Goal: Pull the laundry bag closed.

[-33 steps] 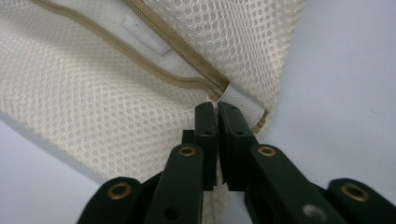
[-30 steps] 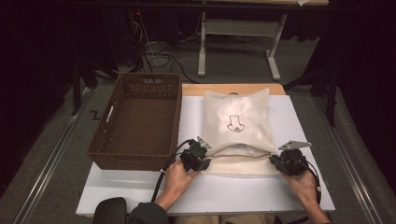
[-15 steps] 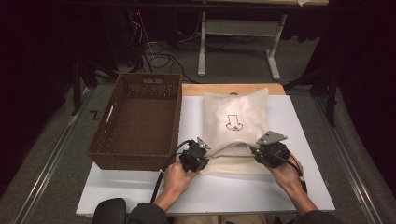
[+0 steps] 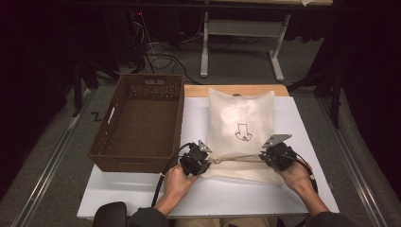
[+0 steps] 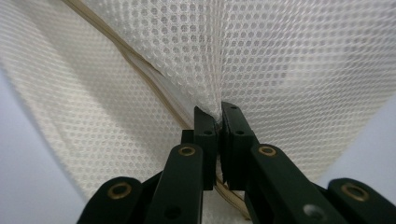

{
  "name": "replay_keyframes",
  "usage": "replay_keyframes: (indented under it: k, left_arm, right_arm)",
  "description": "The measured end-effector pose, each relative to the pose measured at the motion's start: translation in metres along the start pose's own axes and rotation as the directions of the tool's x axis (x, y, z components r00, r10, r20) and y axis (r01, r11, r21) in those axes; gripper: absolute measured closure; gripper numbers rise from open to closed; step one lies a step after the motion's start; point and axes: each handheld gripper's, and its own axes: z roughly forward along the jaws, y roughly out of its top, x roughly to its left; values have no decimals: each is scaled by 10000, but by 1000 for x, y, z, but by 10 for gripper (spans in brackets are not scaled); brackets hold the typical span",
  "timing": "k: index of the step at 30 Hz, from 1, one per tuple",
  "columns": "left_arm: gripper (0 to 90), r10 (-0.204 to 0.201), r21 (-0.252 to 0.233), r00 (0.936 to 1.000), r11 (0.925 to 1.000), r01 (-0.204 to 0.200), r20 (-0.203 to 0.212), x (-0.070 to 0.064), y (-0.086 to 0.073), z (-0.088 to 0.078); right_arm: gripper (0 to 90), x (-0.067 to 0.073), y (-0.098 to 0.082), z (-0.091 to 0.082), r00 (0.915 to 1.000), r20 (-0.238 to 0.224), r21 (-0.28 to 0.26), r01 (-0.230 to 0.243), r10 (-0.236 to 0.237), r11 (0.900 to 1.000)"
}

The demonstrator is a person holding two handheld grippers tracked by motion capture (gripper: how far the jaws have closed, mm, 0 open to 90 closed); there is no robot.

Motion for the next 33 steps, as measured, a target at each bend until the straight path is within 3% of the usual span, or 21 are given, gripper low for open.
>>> replay_keyframes:
  k: [6, 10, 16, 19, 23, 33]
  left_arm:
    - [765, -274, -223, 9996, 9994, 272, -90, 4, -3, -1]
    - [718, -295, -482, 9992, 9984, 282, -255, 2, -1, -2]
    - [710, -334, -640, 9993, 9974, 322, -165, 1, 0, -6]
    - [712, -321, -558, 9994, 9979, 314, -118, 1, 0, -6]
    - [723, -373, -483, 9993, 9982, 369, -79, 1, 0, -5]
    - [710, -321, -597, 9995, 9977, 317, -52, 1, 2, -11]
  right_arm:
    - [821, 6, -1, 21, 9994, 125, -23, -307, 307, 9995]
    - [753, 7, 2, 16, 9990, 177, -312, -412, 417, 9987]
    - [665, 14, 4, 0, 9987, 332, -975, -358, 392, 9946]
    - [690, 19, 8, -10, 9986, 417, -1436, -276, 339, 9892]
    - [838, 29, 10, -18, 9980, 627, -1836, 123, -8, 9829]
    - [872, 31, 6, -5, 9998, -60, -1498, -207, 200, 9885]
